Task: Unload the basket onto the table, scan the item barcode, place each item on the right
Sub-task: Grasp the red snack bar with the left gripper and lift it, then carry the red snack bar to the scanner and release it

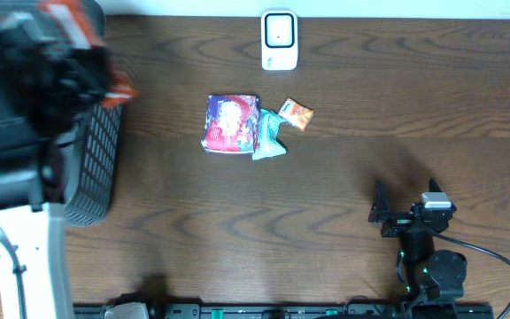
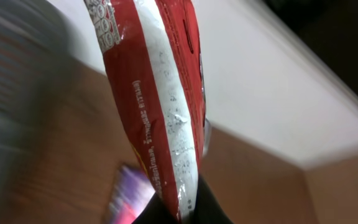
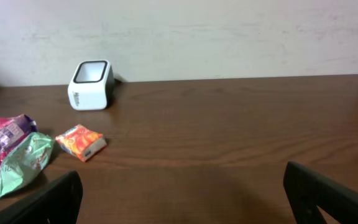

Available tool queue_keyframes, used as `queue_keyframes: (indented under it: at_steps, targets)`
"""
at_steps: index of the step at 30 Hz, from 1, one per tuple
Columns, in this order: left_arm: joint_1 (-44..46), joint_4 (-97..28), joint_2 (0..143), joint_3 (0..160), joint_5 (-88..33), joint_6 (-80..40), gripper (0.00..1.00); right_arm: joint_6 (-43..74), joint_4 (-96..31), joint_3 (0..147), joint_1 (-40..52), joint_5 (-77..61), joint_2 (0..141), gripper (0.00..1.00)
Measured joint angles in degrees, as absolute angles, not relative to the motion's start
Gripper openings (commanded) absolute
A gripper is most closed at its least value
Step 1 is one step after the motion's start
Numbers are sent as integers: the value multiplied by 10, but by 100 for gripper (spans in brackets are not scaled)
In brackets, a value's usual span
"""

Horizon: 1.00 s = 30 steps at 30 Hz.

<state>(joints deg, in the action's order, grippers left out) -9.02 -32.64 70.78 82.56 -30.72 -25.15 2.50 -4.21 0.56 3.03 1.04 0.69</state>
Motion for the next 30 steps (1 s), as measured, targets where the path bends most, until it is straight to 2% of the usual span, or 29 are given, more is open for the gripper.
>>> queue_keyframes:
  at_steps: [4, 11, 23, 24, 27, 30]
  targets:
    - [17, -330, 747, 818, -320, -253, 7, 25, -42, 6, 30, 10, 7, 99]
    - [157, -328, 864, 816, -268, -255, 7, 25, -42, 6, 30, 10, 7, 99]
    - [295, -235, 1087, 810, -247, -255, 8, 25, -42, 6, 30, 10, 7, 99]
    - [300, -225, 1097, 810, -246, -255, 10, 25, -42, 6, 30, 10, 7, 99]
    - [308, -213, 1117, 810, -241, -256, 55, 25, -42, 6, 30, 10, 7, 99]
    - [309, -210, 1120, 810, -229, -258, 64, 25, -42, 6, 30, 10, 7, 99]
